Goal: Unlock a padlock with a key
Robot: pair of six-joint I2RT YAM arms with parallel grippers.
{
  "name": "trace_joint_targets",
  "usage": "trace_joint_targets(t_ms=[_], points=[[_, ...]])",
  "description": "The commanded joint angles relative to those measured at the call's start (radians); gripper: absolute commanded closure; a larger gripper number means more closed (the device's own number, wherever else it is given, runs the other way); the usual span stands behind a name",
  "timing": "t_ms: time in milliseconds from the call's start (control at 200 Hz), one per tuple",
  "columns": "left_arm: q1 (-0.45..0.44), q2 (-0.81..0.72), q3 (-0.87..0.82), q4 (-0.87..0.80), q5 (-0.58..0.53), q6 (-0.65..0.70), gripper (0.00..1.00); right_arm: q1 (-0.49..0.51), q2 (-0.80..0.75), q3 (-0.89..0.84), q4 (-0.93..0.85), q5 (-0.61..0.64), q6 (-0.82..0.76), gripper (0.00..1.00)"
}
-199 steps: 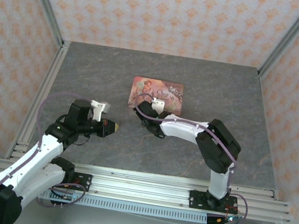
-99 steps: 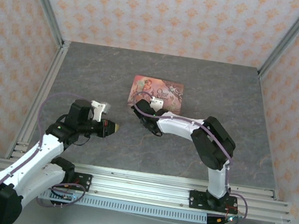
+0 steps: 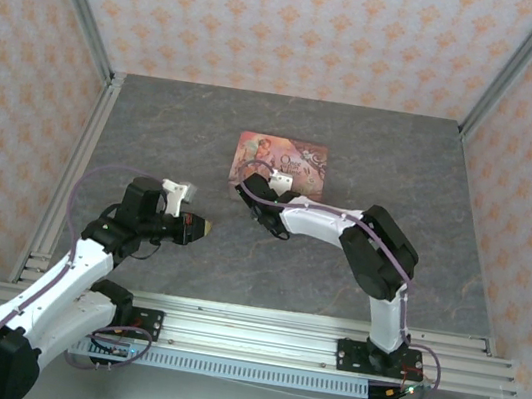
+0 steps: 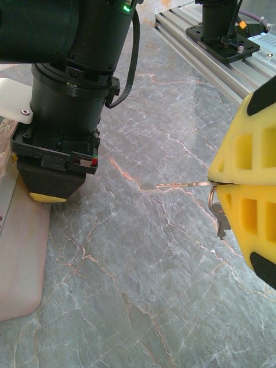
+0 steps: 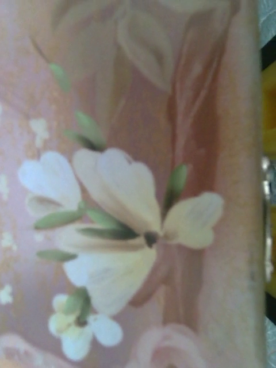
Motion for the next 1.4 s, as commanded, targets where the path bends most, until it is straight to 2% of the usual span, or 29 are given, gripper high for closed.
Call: trace_joint_targets(t_ms=[0, 300, 566, 876, 1111, 1396], points=[[-0.007, -0.009, -0.01, 0.048, 0.01, 0.003, 1.0, -0.007, 0.003, 0.032, -0.018, 0.021, -0.039, 0.86], [-0.017, -0.015, -0.029, 0.122, 0.026, -0.025, 1.0, -0.01, -0.071, 0.032, -0.038, -0.059, -0.147, 1.0], [-0.035, 0.0, -0.034, 0.147, 0.004, 0.011, 1.0, -0.044, -0.136, 0.044, -0.086, -0.228, -0.193, 1.0], [-0.149, 0.198, -0.071, 0.553, 0.016, -0.023, 1.0, -0.111, -0.199, 0.069, -0.148, -0.424, -0.166, 1.0], [-0.161, 0.322, -0.085, 0.839, 0.029, -0.063, 1.0, -0.141, -0.226, 0.083, -0.164, -0.537, -0.154, 1.0], [-0.163, 0.446, -0.137, 1.08, 0.047, -0.093, 1.0, -0.181, -0.246, 0.104, -0.174, -0.652, -0.158, 1.0]])
